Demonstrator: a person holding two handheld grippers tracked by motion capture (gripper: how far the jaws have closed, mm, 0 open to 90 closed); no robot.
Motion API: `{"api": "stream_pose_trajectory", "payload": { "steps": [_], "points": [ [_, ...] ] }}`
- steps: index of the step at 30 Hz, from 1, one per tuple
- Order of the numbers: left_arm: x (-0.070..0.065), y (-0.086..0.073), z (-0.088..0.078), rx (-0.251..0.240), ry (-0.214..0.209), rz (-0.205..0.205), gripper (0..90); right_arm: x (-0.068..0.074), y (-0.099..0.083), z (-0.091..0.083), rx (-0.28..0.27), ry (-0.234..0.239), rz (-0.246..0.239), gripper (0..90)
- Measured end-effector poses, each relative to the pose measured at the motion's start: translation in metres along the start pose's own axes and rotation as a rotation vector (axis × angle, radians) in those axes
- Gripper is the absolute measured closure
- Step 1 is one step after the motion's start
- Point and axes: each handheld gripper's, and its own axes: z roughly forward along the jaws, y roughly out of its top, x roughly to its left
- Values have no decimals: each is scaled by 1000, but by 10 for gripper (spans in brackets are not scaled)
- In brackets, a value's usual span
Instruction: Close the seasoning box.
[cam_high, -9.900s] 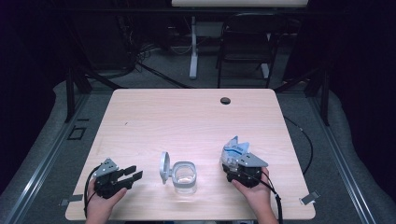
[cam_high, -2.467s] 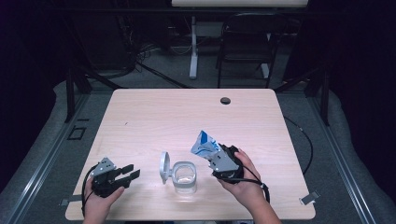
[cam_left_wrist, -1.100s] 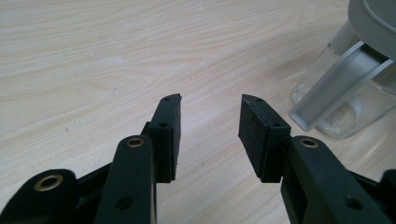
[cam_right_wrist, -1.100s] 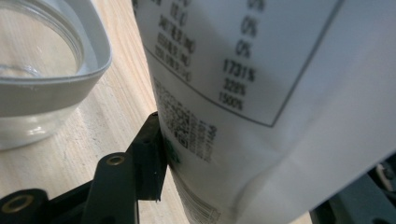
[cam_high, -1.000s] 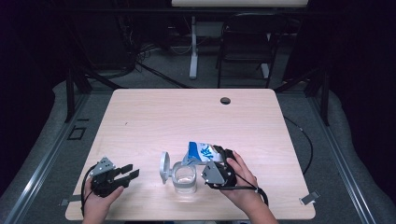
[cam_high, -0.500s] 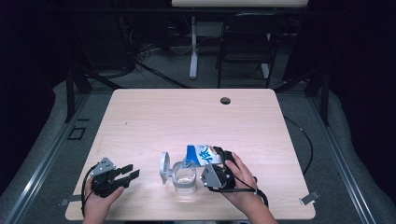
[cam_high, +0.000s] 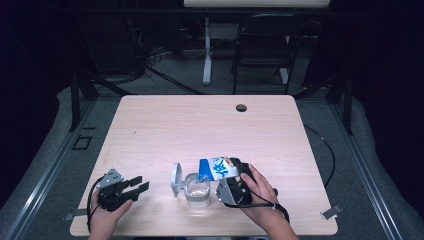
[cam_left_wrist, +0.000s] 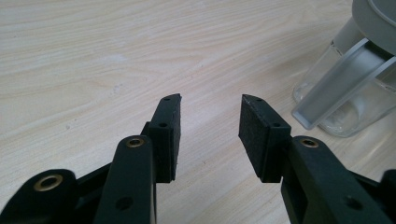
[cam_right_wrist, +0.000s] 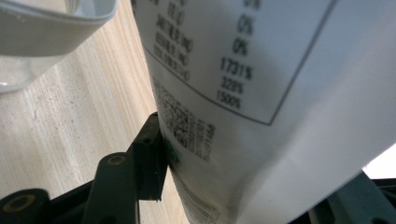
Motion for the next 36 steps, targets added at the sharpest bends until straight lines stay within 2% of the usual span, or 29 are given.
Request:
{"api": "stream_pose_trajectory", "payload": {
  "steps": [5, 6, 10, 17, 19, 23, 29, 36],
  "points": [
    [0, -1, 1, -2, 4, -2, 594, 2, -2, 2, -5, -5, -23, 456],
    [0, -1, 1, -12, 5, -6, 594, 1, -1, 1, 23, -7, -53, 456],
    [1, -1, 1, -14, 4, -8, 594, 4, -3, 3, 10, -12, -55, 457],
    [1, -1, 0, -13, 5, -6, 594, 6, -4, 3, 47, -26, -99, 459],
    [1, -1, 0, -16, 5, -10, 593, 6, -5, 4, 43, -24, -96, 459],
    [1, -1, -1, -15, 6, -10, 593, 5, -5, 4, 75, -30, -120, 460],
    [1, -1, 0, -17, 3, -8, 593, 5, -6, 4, 90, -37, -126, 461],
    [1, -1, 0, -14, 6, -8, 592, 8, -7, 5, 77, -43, -149, 462]
  ]
}}
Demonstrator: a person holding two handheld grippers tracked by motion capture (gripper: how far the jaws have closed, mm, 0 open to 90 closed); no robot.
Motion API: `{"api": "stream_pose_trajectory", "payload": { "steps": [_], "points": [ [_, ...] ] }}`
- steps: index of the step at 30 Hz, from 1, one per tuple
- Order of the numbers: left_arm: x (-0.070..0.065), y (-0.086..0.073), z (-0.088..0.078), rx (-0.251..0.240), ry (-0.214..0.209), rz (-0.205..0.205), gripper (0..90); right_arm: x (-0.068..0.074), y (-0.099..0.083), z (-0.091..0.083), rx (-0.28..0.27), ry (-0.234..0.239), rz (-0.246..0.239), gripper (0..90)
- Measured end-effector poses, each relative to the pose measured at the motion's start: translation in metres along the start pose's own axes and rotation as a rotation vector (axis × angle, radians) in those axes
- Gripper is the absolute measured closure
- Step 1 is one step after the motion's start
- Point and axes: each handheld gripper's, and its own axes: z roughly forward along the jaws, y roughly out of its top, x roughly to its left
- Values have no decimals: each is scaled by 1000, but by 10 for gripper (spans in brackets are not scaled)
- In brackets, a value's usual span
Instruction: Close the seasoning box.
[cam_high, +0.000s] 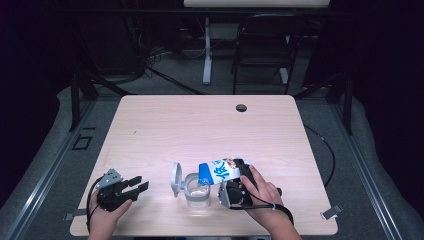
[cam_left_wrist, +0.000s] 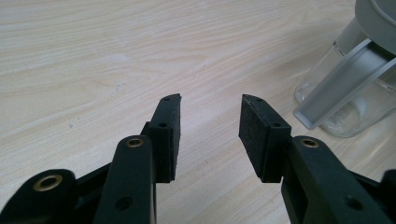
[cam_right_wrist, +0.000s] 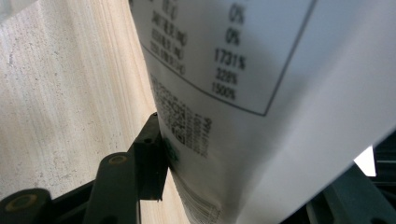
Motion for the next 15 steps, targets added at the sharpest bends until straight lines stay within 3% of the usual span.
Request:
{"api": "stream_pose_trajectory", "payload": {
  "steps": [15],
  "points": [
    [1, 0, 0, -3, 4, -1, 592, 3, 1, 1, 16, 7, -64, 467]
  ]
}}
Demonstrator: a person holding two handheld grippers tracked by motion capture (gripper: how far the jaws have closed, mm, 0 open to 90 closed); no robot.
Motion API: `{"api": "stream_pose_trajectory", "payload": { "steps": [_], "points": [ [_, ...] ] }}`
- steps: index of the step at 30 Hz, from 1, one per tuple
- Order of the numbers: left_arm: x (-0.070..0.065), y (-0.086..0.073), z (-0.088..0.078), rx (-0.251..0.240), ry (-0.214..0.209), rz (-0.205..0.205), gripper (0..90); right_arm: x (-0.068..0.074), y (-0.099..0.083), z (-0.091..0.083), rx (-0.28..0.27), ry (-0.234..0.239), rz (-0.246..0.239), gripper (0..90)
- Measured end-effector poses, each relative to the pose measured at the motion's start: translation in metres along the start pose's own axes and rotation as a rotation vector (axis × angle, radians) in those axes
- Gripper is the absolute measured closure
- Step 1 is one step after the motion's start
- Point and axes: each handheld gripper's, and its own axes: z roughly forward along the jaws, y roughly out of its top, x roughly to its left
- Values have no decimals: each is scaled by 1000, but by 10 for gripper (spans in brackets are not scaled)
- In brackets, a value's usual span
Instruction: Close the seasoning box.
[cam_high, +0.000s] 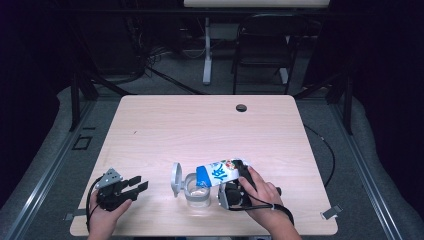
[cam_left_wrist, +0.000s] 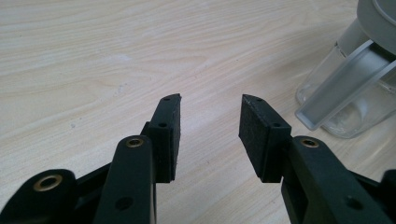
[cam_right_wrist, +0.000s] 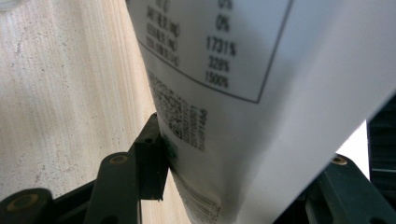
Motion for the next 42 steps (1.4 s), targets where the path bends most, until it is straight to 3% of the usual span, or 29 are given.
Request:
{"api": "stream_pose_trajectory", "payload": {
  "steps": [10, 12, 14, 36, 42],
  "points": [
    [0, 1, -1, 8, -2, -1, 592, 4, 2, 2, -15, 10, -14, 484],
    [0, 1, -1, 8, -2, 0, 592, 7, 2, 3, -17, 14, -57, 495],
    [1, 0, -1, -1, 0, -2, 591, 8, 1, 3, -18, 28, -38, 496],
    [1, 0, 0, 7, -2, -1, 590, 8, 1, -2, -12, -37, -158, 497],
    [2, 0, -1, 10, 4, -3, 590, 7, 1, -1, -19, -39, -166, 497]
  ]
}}
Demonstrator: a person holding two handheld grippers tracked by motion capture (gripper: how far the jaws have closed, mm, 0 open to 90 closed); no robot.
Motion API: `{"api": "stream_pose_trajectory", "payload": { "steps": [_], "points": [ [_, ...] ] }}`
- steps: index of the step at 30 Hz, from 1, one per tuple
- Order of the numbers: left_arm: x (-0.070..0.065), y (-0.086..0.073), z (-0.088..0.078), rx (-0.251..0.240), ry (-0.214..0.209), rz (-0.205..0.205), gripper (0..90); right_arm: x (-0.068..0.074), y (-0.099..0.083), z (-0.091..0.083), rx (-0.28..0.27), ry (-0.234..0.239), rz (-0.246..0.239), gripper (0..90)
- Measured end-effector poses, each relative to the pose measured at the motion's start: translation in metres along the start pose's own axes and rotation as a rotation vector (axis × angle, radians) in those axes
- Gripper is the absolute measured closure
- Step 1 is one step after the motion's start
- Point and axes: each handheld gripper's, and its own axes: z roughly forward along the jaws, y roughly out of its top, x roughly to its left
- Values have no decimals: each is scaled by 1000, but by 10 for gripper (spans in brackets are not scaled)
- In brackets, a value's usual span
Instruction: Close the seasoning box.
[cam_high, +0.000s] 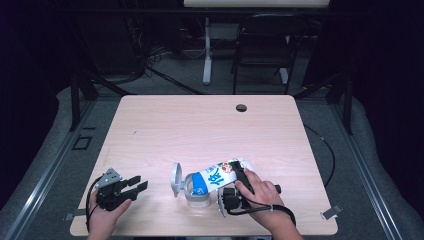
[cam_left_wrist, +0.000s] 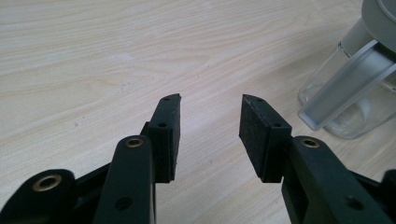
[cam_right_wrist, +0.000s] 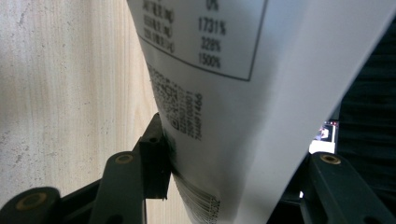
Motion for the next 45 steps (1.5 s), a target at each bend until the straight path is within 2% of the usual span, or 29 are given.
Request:
{"api": "stream_pose_trajectory", "payload": {
  "steps": [6, 11, 13, 15, 24, 29, 36, 45],
  "points": [
    [0, 0, 0, -1, 0, 0, 590, -1, 1, 0, 0, -13, -37, 497],
    [0, 0, 0, 0, -1, -1, 589, -1, 0, 1, -11, -15, -34, 496],
    [0, 0, 0, 0, -1, -2, 589, -2, 1, 0, -4, -18, -47, 496],
    [0, 0, 0, 0, -1, -1, 589, -1, 1, 1, -10, -17, -37, 496],
    [0, 0, 0, 0, -2, -2, 589, -3, 3, -1, 15, -24, -74, 496],
    [0, 0, 0, 1, -1, 0, 586, -2, 4, -2, 24, -18, -60, 497],
    [1, 0, 0, 0, 0, -2, 586, -3, 6, -4, 54, -29, -85, 497],
    [1, 0, 0, 1, -1, 1, 586, -2, 7, -4, 51, -35, -78, 497]
  ]
}}
